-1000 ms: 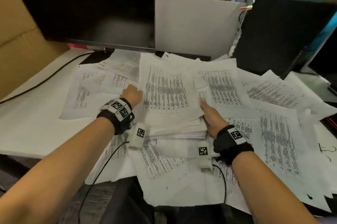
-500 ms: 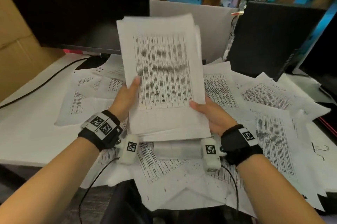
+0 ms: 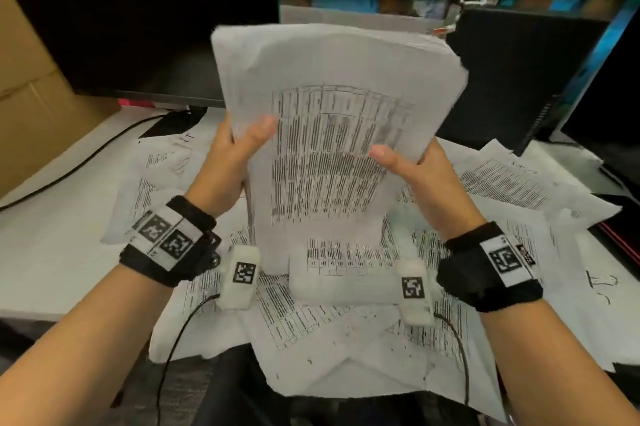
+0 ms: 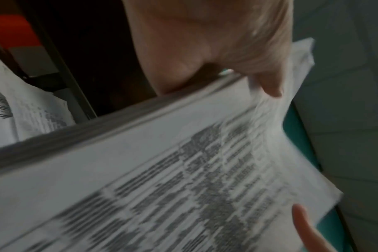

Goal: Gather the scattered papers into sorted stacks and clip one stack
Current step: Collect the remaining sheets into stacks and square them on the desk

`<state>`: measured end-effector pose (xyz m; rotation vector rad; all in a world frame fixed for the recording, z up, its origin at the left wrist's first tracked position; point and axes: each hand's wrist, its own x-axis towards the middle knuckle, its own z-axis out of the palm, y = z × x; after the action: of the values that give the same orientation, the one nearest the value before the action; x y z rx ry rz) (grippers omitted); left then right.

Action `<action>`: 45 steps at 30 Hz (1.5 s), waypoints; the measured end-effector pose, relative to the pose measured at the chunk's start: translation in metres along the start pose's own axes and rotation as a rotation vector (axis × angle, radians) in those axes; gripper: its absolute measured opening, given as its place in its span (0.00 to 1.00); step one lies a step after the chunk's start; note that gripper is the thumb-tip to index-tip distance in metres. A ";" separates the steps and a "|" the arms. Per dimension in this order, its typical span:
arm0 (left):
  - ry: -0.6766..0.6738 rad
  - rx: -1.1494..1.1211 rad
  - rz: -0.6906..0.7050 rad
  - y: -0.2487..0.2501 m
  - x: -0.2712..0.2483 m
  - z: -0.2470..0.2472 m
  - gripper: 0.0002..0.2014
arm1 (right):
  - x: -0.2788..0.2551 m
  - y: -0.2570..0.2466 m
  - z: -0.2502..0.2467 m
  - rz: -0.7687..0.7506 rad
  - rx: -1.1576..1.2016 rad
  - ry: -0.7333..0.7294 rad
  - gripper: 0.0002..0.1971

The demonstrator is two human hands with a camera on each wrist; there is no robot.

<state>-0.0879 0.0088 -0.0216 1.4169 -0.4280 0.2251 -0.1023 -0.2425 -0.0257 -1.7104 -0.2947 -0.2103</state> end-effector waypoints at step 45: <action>0.387 0.359 0.069 -0.032 -0.006 0.034 0.16 | -0.002 0.028 0.035 0.256 0.103 0.052 0.15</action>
<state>-0.0855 -0.0290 -0.0498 1.6630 -0.1180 0.6447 -0.0959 -0.2121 -0.0583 -1.6199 -0.0453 -0.0501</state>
